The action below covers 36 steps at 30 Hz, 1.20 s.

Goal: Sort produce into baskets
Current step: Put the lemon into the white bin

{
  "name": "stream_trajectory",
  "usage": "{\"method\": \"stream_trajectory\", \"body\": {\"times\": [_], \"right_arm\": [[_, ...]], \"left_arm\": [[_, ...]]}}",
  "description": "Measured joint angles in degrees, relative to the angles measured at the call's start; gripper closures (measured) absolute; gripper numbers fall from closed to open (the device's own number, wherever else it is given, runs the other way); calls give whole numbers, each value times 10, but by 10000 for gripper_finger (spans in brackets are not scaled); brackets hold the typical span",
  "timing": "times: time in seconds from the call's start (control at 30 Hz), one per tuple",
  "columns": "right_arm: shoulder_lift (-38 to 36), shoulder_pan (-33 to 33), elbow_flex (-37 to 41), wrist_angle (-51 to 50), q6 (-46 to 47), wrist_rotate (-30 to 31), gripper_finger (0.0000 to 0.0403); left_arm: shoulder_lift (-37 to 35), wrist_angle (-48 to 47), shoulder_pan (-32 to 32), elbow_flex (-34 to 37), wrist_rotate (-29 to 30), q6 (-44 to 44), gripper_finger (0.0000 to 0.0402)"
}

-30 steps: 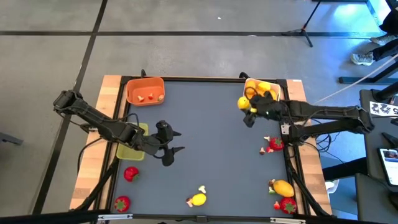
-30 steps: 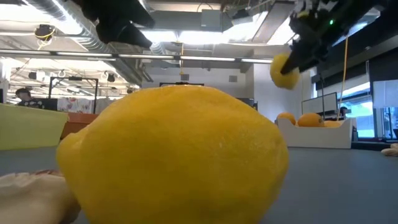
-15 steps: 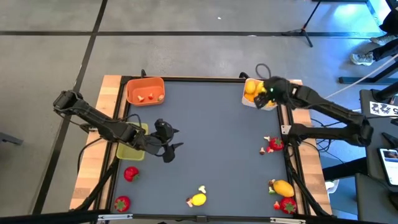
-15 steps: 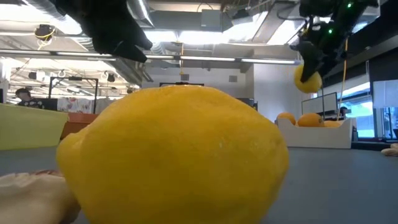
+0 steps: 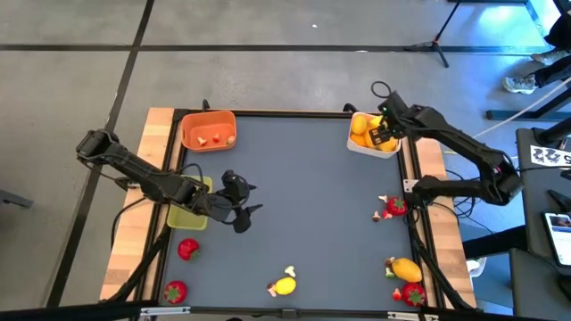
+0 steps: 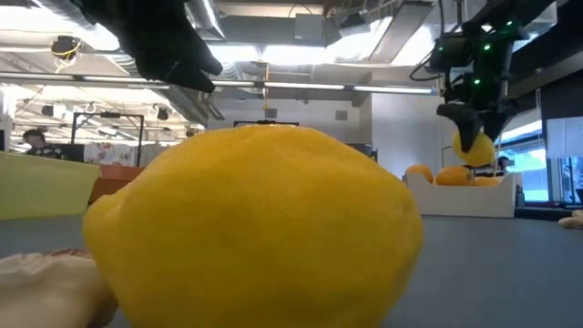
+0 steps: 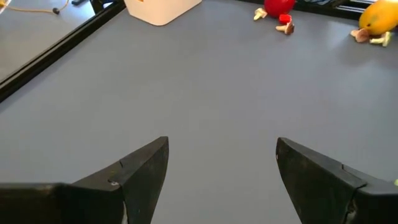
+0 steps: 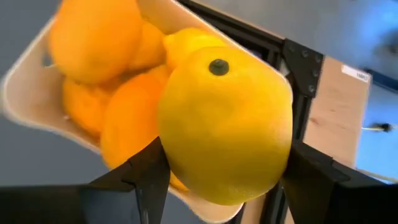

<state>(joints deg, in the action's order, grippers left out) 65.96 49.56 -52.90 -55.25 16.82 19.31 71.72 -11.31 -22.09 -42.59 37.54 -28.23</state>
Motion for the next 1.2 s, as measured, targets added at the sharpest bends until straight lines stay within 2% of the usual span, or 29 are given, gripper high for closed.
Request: {"method": "stream_trajectory", "body": {"times": [0.33,0.63,1.0,1.2], "right_arm": [[102,-28,-24,-62,67,106,164],[161,-27,-35,-83,73,148,161],[170,-27,-35,-78,68,156,66],[163,-27,-35,-88,54,159,58]], "left_arm": [[0,3,0,0,0,30,110],[0,1,-9,0,0,31,110],[0,2,-16,0,0,39,110],[0,2,-16,0,0,38,110]]}}
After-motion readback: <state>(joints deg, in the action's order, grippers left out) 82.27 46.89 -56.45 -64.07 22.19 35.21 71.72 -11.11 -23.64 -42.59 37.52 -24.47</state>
